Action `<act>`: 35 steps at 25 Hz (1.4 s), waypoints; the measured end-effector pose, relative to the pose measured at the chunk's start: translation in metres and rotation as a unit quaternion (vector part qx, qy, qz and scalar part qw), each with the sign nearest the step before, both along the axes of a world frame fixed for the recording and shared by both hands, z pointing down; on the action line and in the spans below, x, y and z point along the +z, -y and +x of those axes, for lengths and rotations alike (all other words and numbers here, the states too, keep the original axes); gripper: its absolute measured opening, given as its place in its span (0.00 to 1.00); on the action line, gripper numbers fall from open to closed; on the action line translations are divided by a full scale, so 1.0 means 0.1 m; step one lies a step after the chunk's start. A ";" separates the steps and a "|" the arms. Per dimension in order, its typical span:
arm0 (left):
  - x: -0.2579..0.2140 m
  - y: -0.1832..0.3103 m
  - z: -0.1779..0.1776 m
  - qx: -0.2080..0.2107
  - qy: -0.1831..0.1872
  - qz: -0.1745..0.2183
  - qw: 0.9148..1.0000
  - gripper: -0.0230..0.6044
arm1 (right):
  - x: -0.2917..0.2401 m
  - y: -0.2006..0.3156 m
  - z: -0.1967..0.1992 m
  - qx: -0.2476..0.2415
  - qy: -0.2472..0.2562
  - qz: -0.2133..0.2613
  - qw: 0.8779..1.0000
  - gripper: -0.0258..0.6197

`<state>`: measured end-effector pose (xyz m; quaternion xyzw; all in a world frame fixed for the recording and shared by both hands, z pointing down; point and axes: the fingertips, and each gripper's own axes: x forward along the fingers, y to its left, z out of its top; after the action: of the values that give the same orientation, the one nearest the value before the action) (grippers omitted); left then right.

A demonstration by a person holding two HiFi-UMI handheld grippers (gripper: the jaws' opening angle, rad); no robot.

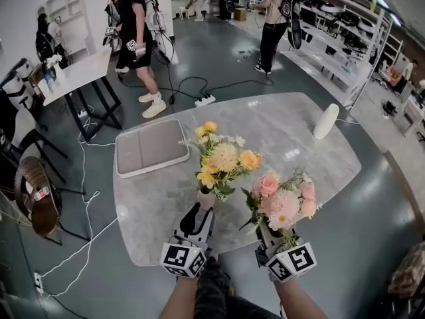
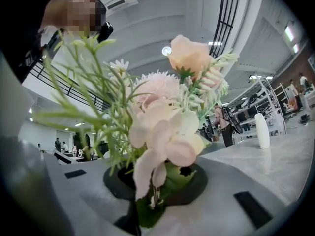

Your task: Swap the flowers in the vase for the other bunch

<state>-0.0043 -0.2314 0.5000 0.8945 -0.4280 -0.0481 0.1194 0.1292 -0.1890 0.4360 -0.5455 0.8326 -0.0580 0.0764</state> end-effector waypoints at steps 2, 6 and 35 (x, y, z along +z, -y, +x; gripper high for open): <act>0.00 0.10 0.02 0.001 0.014 0.007 1.000 0.31 | 0.01 0.05 0.00 0.003 -0.002 0.001 1.000 0.18; -0.02 0.26 0.02 0.002 0.047 0.023 0.999 0.34 | -0.01 0.17 -0.03 0.010 -0.007 0.004 1.000 0.18; -0.33 0.59 0.30 0.060 0.093 0.076 0.991 0.17 | -0.06 0.33 -0.05 -0.009 -0.056 0.016 0.998 0.19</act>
<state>0.0256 -0.2906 0.4675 0.9258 -0.3776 0.0103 0.0131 0.1245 -0.2218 0.4298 -0.5391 0.8413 -0.0143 0.0376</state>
